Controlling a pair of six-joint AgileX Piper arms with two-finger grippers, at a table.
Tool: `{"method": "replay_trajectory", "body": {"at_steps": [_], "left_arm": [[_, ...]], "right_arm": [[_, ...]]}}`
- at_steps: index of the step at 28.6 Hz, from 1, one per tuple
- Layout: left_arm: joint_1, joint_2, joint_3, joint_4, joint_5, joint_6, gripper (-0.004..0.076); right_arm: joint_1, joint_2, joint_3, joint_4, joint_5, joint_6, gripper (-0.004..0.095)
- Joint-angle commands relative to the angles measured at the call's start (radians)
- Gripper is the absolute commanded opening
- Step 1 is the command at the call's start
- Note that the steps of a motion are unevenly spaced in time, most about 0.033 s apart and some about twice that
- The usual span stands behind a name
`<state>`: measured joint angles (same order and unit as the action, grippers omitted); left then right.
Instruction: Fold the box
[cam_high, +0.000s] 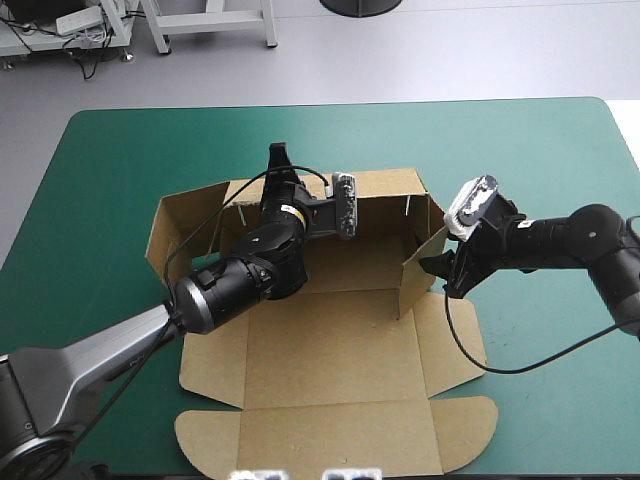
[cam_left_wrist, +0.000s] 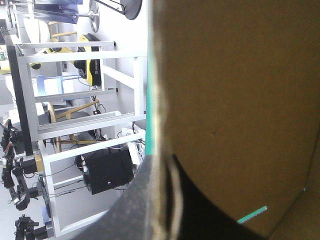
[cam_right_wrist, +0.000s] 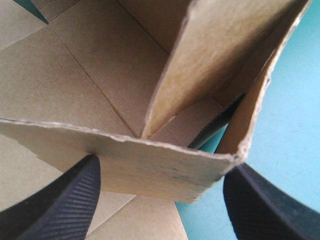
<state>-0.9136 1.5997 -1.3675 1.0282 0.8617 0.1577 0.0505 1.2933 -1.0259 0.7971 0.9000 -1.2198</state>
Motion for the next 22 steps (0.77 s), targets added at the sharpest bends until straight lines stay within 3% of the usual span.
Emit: {"method": "replay_trajectory", "body": {"at_steps": [1, 12, 14, 22], "left_arm": [[0.006, -0.046, -0.032, 0.058, -0.029, -0.033, -0.0010], [0.006, 0.019, -0.032, 0.105, -0.026, -0.091, -0.0010], [0.006, 0.026, -0.033, 0.154, -0.026, -0.158, -0.0010], [0.006, 0.026, -0.040, 0.144, -0.017, -0.163, -0.0009]], "right_arm": [[-0.007, -0.046, 0.013, 0.097, -0.064, -0.041, 0.0649], [-0.003, -0.043, 0.030, 0.220, -0.088, -0.086, 0.0704], [0.025, -0.043, 0.030, 0.215, -0.112, -0.086, 0.0733], [0.073, 0.005, 0.030, 0.223, -0.175, -0.063, 0.0735]]}}
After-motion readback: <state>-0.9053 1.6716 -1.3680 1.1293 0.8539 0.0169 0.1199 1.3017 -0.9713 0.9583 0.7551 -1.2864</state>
